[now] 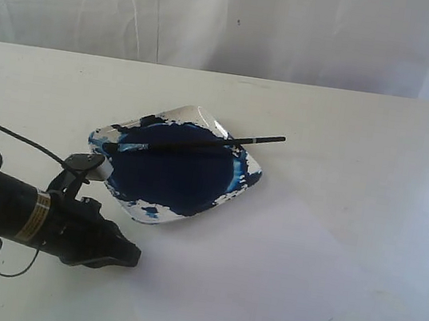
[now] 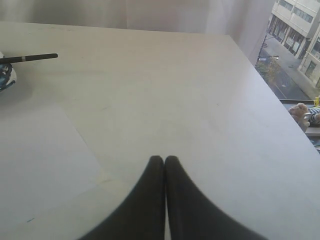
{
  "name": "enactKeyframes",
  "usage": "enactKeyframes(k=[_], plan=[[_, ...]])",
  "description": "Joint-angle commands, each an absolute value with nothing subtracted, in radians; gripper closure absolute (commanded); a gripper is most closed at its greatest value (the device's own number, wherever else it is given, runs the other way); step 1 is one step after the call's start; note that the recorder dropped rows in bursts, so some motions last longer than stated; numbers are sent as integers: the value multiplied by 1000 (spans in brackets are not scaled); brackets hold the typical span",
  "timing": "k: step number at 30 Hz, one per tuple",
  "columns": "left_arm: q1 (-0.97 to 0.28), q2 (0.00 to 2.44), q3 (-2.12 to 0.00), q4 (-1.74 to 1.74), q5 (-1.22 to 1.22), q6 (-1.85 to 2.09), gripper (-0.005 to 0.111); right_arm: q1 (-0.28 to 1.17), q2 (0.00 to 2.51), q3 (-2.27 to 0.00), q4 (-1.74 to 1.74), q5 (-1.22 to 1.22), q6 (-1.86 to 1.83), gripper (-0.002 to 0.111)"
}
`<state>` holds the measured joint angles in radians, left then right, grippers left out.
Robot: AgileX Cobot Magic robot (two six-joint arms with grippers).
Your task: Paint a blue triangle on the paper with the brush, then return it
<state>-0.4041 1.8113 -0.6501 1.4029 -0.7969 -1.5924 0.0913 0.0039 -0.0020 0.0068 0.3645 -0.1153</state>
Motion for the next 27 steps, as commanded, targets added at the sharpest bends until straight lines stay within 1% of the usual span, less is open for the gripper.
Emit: enactKeyframes(k=[1,9,13,19,21,23,27], plan=[[-407,1810,-651,1397,-792,-1589,107,88,0,0,7,354,-116,108],[-407,1810,-651,1397,-792,-1589,107,88,0,0,0,352,-116,108],[-407,1810,-651,1397,-792,-1589,107,88,0,0,0,309,-116,108],[-407,1810,-651,1397,-792,-1589,107,88,0,0,7,99,-103,108],[-407,1810,-651,1397,-792,-1589,107,88,0,0,8,46,36,108],[-407,1810,-651,1397,-792,-1589,107,88,0,0,8,20,253,108],[-407,1810,-651,1397,-792,-1589,107,88,0,0,8,20,296,108]])
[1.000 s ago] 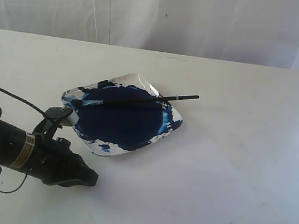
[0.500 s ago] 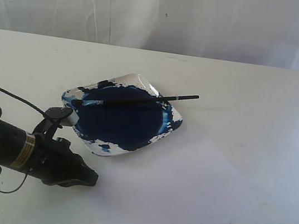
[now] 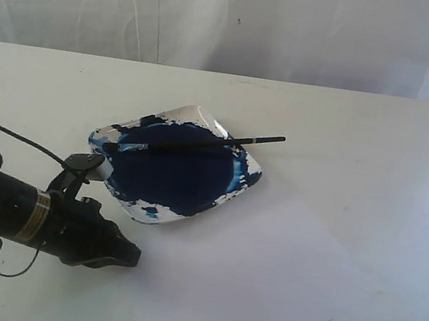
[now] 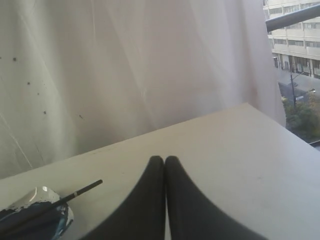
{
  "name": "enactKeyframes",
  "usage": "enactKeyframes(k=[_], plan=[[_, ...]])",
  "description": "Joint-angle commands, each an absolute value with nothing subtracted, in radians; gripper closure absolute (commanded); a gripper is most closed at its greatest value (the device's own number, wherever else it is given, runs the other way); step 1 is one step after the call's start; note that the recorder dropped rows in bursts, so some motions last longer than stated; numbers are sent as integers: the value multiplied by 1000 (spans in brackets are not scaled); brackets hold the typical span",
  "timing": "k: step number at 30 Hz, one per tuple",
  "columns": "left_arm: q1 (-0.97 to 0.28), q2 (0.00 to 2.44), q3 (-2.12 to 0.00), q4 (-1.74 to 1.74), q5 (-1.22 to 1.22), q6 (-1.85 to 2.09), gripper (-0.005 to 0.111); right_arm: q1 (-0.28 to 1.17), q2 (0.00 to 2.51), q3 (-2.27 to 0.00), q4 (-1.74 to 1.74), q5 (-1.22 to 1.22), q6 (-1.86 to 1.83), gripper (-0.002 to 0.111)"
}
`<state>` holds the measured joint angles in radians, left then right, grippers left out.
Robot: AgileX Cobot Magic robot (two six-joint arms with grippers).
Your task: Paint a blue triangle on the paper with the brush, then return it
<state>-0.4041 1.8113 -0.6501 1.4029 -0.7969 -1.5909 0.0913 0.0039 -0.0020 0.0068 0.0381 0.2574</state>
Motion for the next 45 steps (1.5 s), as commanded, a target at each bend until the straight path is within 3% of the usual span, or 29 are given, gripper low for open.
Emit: enactKeyframes(k=[1,31,45], plan=[[-407,1810,-651,1397,-792,-1589,107,88,0,0,8,20,296,108],[-407,1810,-651,1397,-792,-1589,107,91,0,0,11,56,528,108],[-407,1810,-651,1397,-792,-1589,107,300,90,0,-7,-26,426,108]])
